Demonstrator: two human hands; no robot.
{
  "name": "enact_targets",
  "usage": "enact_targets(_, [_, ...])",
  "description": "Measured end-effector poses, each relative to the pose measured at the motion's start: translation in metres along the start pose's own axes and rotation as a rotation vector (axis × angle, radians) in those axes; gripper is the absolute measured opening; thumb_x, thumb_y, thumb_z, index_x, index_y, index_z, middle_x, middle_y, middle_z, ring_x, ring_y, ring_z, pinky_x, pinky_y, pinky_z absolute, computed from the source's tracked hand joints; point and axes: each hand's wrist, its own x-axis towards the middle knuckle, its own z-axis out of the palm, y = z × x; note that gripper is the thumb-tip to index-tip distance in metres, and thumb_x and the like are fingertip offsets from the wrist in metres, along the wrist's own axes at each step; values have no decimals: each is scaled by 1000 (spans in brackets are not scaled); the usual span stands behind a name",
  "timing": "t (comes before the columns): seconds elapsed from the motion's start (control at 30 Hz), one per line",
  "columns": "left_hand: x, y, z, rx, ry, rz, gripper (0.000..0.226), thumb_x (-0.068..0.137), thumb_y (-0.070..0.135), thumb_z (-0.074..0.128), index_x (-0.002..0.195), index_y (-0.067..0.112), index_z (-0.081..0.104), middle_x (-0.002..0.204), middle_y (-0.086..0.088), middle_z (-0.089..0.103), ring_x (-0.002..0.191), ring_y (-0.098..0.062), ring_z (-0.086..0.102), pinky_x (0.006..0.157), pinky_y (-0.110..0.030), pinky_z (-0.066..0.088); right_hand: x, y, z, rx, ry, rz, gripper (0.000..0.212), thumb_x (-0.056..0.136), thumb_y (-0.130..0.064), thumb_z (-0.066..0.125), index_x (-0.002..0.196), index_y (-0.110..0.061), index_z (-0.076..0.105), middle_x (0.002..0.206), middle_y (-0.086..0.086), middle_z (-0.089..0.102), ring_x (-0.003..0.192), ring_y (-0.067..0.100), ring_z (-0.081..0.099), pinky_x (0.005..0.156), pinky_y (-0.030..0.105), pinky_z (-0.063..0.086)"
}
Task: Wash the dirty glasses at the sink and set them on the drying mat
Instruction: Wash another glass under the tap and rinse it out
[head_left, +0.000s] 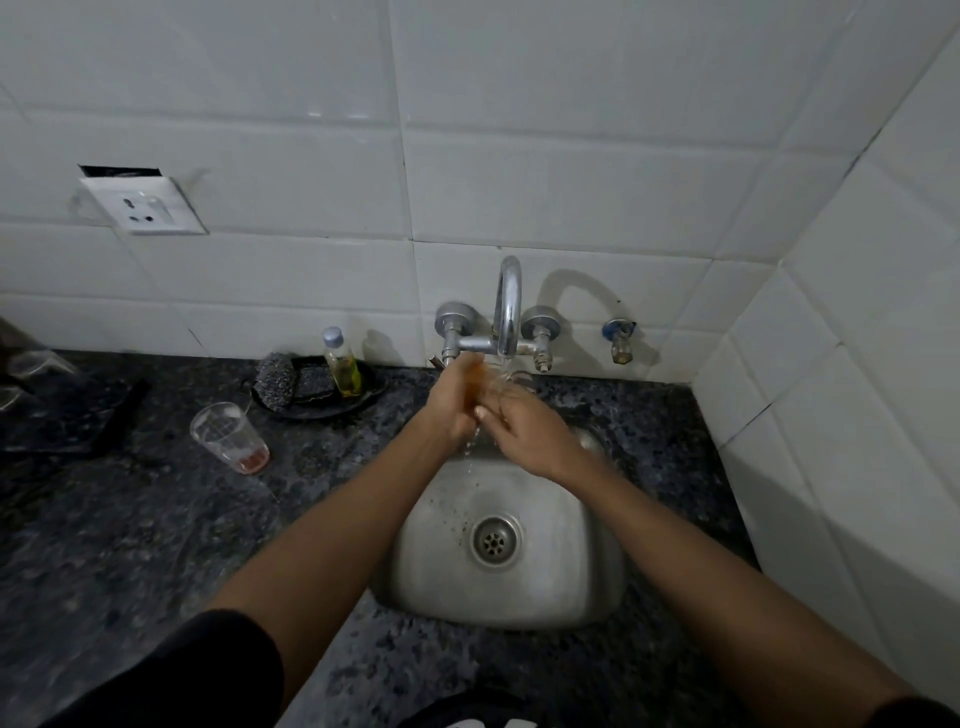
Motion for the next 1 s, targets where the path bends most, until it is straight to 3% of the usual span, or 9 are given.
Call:
enact_targets(0.07, [-1, -3, 0, -53, -35, 27, 32, 107, 22, 49, 88, 6, 68, 77, -8, 73, 68, -19, 73, 69, -31, 60, 5, -8, 0, 128, 42, 51, 41, 109, -38, 46, 144, -22, 60, 136, 1, 67, 124, 13, 63, 106, 34, 51])
enact_targets(0.23, [0, 6, -1, 25, -13, -74, 34, 106, 34, 52, 100, 5, 70, 84, -13, 75, 78, -26, 72, 81, -40, 57, -1, 7, -14, -420, -74, -88, 37, 107, -32, 54, 138, -14, 62, 138, 5, 64, 128, 22, 56, 98, 45, 55])
enact_targets(0.3, [1, 7, 0, -32, 3, 3, 34, 106, 34, 52, 93, 7, 70, 84, -12, 75, 80, -26, 71, 86, -43, 55, -3, 5, -11, -209, -19, -26, 35, 108, -34, 52, 135, -15, 63, 135, 4, 65, 124, 18, 60, 99, 44, 55])
enact_targets(0.4, [3, 2, -3, -82, -36, 44, 39, 106, 34, 52, 82, 10, 72, 87, -10, 70, 81, -24, 68, 87, -39, 54, 1, -6, -4, 98, 49, 43, 26, 110, -35, 47, 118, -21, 67, 109, -4, 70, 97, 7, 66, 86, 34, 56])
enact_targets(0.57, [8, 3, -9, 38, -50, -119, 29, 100, 34, 63, 105, 7, 70, 92, -13, 74, 78, -27, 73, 72, -38, 59, -3, 9, -5, -269, -25, -52, 33, 108, -35, 51, 134, -18, 62, 129, 2, 67, 115, 20, 64, 90, 38, 56])
enact_targets(0.7, [11, -4, -9, -101, -64, -29, 38, 105, 27, 52, 82, 9, 77, 83, -10, 73, 75, -23, 73, 76, -37, 61, 2, -6, 2, 144, 46, -2, 34, 109, -26, 51, 140, -20, 63, 125, -9, 69, 114, 2, 63, 101, 28, 52])
enact_targets(0.8, [9, -8, -10, -140, -115, -35, 44, 105, 38, 51, 94, 4, 77, 99, -15, 72, 90, -28, 72, 100, -42, 53, 10, -4, 5, -25, 81, -24, 38, 108, -32, 49, 142, -19, 61, 132, -1, 67, 122, 14, 62, 102, 38, 54])
enact_targets(0.87, [10, -5, -12, -52, -153, -74, 44, 103, 43, 55, 97, 5, 77, 98, -15, 74, 89, -28, 73, 96, -42, 53, 8, 5, 4, -214, 25, -37, 35, 106, -32, 52, 136, -17, 63, 131, 5, 67, 120, 23, 61, 94, 47, 57])
enact_targets(1.0, [9, -3, -14, -60, -146, -19, 28, 104, 30, 59, 98, 7, 74, 95, -12, 73, 86, -25, 73, 82, -37, 61, 10, -1, 6, 147, 27, 31, 37, 107, -29, 50, 140, -20, 63, 132, 5, 69, 114, 15, 67, 96, 36, 58])
